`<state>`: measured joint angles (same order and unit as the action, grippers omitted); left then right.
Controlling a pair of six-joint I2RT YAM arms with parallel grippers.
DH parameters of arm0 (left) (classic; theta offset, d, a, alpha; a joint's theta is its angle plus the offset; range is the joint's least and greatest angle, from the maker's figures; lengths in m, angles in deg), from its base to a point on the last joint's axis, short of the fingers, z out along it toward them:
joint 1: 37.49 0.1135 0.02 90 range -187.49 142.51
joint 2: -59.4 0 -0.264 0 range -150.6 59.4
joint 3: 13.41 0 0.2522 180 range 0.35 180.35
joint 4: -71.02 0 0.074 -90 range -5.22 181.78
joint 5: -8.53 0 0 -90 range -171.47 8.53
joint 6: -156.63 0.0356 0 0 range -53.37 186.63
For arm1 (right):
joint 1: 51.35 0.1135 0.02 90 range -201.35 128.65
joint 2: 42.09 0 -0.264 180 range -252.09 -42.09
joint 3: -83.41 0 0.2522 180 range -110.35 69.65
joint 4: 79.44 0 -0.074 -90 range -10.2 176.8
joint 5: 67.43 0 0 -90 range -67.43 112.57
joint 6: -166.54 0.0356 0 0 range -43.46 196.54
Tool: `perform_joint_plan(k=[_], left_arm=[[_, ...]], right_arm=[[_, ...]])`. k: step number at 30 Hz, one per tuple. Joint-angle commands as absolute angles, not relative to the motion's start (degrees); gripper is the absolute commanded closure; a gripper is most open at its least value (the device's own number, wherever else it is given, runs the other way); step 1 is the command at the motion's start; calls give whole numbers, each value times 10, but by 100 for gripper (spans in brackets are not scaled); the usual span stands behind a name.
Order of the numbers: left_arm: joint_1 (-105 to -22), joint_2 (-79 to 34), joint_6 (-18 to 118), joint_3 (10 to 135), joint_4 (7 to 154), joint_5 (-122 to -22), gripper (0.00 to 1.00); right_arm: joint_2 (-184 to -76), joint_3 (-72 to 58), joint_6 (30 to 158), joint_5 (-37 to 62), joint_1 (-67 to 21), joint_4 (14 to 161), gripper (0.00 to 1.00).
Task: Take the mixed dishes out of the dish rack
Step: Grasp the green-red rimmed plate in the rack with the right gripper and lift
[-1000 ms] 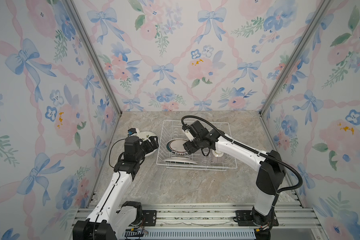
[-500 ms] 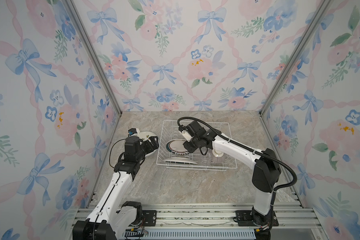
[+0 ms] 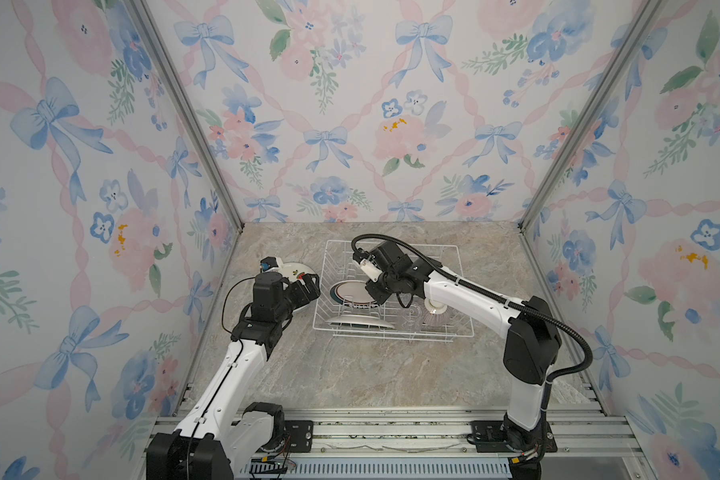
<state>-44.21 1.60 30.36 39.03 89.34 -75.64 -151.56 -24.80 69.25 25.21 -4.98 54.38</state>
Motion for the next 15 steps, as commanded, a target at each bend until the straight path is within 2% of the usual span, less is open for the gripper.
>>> perform_joint_plan(k=[1,6,15], left_arm=[[-447,10,296,392,896,-764,2],[-452,2,296,397,898,-766,2],[-461,-6,296,407,898,-771,2]], right_arm=[[-1496,-233,697,235,-45,555,80],[-1481,-218,690,248,-44,568,93],[-1455,-204,686,266,-45,588,98]])
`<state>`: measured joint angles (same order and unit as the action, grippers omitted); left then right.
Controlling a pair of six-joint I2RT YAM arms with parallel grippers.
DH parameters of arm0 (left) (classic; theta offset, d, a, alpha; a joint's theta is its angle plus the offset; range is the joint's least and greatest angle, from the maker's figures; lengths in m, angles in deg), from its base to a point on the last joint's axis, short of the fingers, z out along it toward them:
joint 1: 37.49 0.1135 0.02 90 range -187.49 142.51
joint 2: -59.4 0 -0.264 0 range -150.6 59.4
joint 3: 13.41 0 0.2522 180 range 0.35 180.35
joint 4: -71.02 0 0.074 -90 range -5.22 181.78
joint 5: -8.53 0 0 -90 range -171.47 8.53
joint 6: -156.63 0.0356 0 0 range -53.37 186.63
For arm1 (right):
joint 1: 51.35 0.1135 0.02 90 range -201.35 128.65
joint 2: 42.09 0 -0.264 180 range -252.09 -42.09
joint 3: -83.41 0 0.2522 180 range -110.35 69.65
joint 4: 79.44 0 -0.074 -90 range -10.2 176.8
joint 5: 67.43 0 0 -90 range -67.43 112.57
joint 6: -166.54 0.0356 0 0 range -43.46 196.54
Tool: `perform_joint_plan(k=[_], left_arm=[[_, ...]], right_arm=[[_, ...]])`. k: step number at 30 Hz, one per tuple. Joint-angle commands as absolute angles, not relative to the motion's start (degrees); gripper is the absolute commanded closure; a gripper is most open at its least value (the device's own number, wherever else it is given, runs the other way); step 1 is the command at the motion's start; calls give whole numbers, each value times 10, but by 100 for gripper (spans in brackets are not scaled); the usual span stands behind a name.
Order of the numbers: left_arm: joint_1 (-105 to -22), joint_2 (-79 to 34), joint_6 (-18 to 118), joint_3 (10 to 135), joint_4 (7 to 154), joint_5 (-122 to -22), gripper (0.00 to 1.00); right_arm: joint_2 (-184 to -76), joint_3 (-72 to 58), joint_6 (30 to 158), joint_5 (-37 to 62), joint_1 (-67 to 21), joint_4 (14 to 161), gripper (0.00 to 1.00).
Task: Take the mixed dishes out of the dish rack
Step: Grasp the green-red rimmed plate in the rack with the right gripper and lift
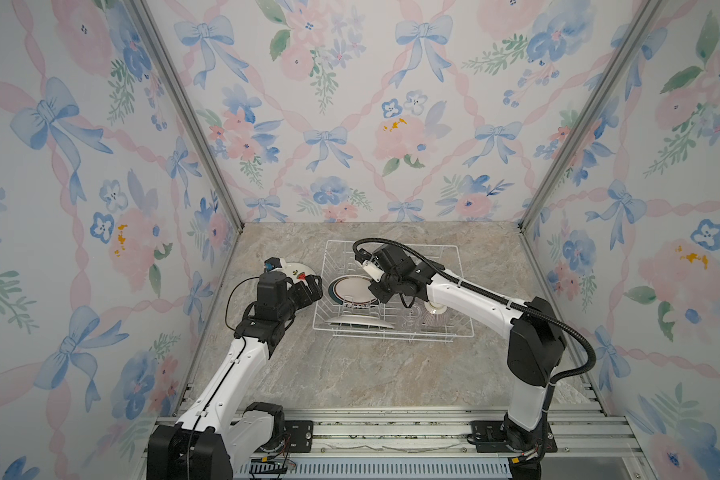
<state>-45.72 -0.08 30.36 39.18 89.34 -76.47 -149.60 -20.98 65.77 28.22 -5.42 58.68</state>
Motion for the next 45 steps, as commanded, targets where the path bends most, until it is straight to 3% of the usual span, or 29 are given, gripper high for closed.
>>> perform_joint_plan(k=[1,21,32,45], left_arm=[[-462,-7,296,408,898,-771,2],[-475,-8,294,421,898,-773,2],[-477,-8,279,421,890,-751,2],[-497,-19,255,442,865,-720,2]], right_arm=[[-1453,-203,685,267,-44,589,100],[-1392,-196,768,290,-58,603,100],[-1320,-116,901,194,-140,671,100],[-1234,-41,972,146,-166,725,100]])
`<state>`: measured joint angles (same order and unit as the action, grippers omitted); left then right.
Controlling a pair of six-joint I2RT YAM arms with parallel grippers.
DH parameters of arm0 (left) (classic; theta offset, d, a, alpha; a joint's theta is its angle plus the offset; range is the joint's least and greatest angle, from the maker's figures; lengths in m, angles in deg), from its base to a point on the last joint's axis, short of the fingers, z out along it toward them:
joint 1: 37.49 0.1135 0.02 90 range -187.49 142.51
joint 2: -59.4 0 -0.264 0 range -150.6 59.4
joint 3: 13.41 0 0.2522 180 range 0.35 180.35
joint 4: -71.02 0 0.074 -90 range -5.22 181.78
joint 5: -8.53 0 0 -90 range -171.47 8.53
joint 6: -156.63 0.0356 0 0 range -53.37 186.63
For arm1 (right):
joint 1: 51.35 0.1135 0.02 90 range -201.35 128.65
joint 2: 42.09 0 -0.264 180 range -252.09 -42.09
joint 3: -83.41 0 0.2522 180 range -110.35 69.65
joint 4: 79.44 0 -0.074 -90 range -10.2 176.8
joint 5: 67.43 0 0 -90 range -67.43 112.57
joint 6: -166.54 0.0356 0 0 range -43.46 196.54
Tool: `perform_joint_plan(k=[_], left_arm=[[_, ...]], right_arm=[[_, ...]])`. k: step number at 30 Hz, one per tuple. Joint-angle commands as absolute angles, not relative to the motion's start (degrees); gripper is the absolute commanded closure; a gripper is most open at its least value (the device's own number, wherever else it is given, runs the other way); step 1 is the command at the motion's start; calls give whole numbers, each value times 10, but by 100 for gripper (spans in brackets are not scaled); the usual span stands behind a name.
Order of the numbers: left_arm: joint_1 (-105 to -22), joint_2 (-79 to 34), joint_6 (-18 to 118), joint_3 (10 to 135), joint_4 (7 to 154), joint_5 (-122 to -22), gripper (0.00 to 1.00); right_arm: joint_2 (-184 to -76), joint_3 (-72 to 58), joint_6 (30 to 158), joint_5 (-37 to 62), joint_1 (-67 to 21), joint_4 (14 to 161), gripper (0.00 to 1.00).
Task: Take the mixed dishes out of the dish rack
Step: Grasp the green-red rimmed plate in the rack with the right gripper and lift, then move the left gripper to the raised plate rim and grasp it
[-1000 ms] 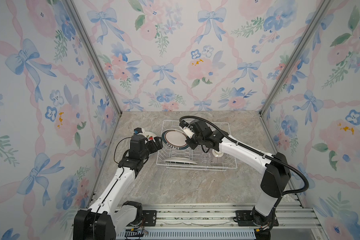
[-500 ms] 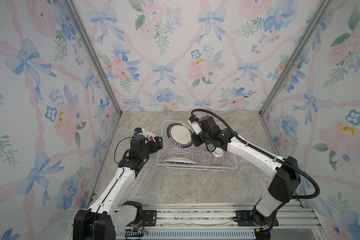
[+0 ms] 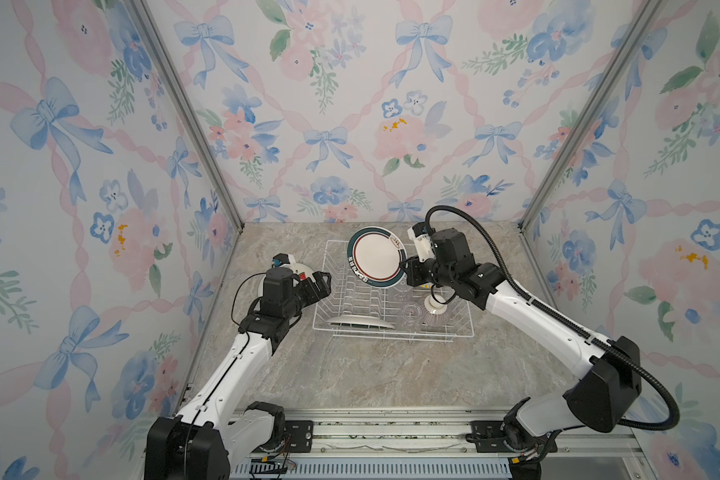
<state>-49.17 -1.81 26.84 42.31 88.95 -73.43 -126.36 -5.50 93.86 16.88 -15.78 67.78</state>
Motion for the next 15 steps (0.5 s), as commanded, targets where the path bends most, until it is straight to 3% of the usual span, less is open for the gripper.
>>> perform_joint_plan(k=[1,15], left_arm=[[-498,-18,251,440,858,-716,2],[-537,-42,209,448,747,-641,2]], right_arm=[[-1228,-36,979,140,-168,730,100],[-1162,10,1084,100,-176,777,100]])
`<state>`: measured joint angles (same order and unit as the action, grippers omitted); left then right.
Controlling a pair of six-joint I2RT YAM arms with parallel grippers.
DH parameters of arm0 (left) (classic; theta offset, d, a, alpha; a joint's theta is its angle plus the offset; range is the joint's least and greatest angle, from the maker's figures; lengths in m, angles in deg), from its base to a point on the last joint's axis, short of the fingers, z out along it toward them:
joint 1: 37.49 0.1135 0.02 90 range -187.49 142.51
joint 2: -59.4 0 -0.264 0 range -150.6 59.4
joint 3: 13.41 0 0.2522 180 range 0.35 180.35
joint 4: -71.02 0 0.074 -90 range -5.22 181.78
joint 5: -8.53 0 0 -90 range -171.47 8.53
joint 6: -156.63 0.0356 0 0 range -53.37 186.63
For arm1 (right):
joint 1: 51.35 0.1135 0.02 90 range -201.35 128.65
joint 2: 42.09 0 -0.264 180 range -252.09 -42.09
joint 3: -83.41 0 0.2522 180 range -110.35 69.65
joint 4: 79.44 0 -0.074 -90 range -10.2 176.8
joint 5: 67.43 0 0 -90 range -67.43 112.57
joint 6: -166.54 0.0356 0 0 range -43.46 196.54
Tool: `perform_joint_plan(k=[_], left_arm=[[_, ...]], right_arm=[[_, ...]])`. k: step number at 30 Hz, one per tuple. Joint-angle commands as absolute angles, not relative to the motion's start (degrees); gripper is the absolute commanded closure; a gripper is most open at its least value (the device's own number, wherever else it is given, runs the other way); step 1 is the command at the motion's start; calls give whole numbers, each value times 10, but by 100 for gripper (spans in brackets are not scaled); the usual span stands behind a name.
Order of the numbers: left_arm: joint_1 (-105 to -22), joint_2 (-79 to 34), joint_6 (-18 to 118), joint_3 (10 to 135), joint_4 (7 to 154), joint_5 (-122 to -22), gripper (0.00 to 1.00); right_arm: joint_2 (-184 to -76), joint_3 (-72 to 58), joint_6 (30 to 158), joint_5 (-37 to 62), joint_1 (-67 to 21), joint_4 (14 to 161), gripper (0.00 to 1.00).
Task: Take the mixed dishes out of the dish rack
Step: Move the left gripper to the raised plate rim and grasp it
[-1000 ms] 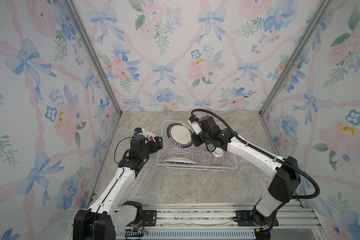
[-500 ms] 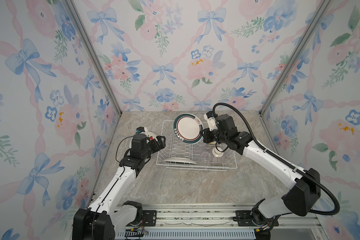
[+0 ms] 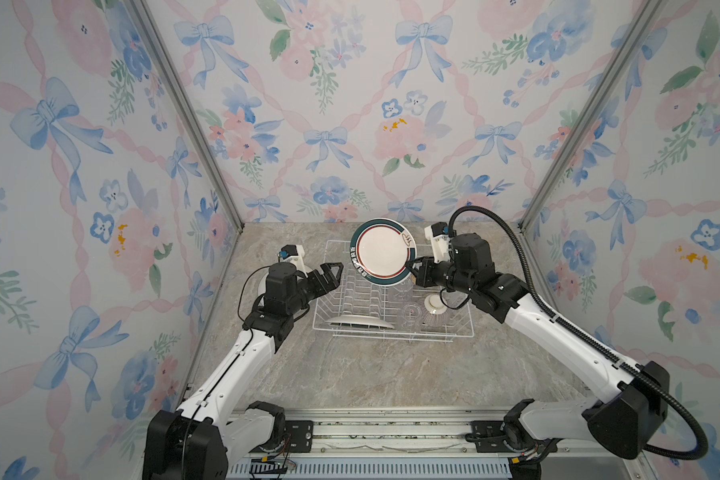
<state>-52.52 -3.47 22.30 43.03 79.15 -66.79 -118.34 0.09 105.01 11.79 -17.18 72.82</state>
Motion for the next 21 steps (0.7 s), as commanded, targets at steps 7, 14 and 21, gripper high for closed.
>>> perform_joint_plan(k=[7,14,21], left_arm=[[-579,-71,216,477,717,-638,2],[-601,-104,213,499,690,-626,4],[-606,-121,211,508,679,-622,7]], right_arm=[[-1164,18,1108,79,-185,785,100],[-1160,27,1120,58,-192,800,100],[-1153,32,1142,44,-195,810,100]])
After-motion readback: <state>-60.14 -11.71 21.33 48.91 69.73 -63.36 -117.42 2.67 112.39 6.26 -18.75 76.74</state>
